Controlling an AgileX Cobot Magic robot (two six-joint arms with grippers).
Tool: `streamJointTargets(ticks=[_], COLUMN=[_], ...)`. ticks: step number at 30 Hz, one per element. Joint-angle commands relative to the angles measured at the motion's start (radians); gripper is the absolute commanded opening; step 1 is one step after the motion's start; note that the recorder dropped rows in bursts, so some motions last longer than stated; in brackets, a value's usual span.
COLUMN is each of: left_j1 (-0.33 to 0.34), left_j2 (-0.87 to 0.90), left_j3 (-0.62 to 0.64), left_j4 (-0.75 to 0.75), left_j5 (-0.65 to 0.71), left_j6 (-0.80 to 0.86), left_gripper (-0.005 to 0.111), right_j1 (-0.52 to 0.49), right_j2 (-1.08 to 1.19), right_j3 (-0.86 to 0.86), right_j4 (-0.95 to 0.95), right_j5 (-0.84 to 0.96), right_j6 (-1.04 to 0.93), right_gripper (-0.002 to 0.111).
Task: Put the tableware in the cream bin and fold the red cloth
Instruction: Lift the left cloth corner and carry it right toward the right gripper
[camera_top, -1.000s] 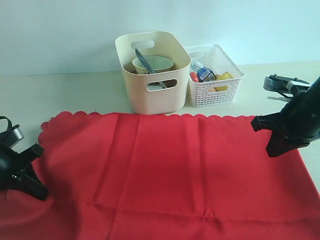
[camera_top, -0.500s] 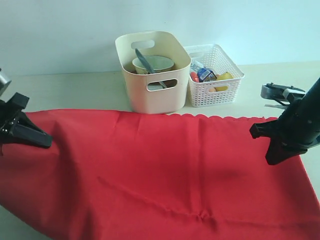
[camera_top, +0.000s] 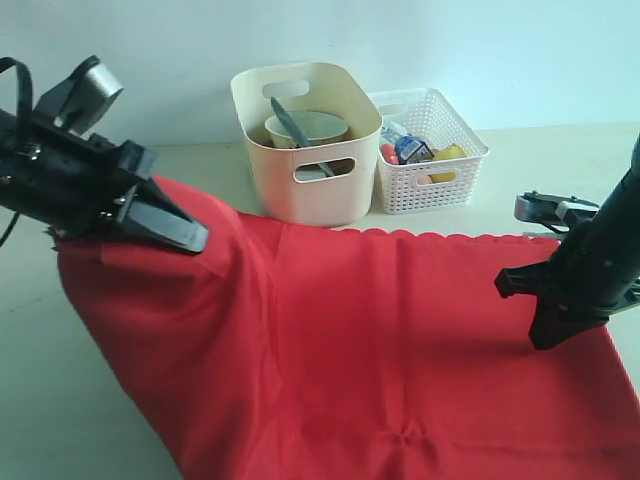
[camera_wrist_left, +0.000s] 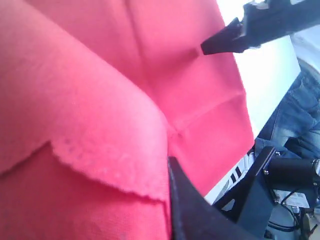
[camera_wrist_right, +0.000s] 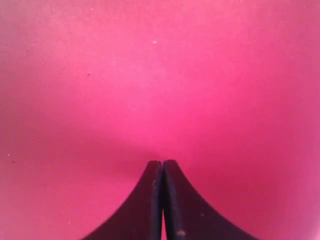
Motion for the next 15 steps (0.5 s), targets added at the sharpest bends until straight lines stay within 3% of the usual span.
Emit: streamJointTargets(ticks=[1, 9, 15], left_j1=[-0.139, -0.386, -0.488], left_j2=[-0.002, 0.075, 0.186], left_j3=[-0.053, -0.179, -0.311], left_j4=[-0.036, -0.036, -0.038], left_j5=[-0.06, -0.158, -0.163], left_j6=[-0.033, -0.056, -0.072], left_gripper=[0.0, 0.0, 0.0], right_j1=[0.001, 0.001, 0.001], right_j2=[0.014, 0.018, 0.018], right_j3=[-0.007, -0.007, -0.007], right_j4=[-0.001, -0.003, -0.003], right_j5=[-0.012, -0.016, -0.018], right_j6=[-0.003, 0.016, 0.022], right_gripper=[0.0, 0.0, 0.0])
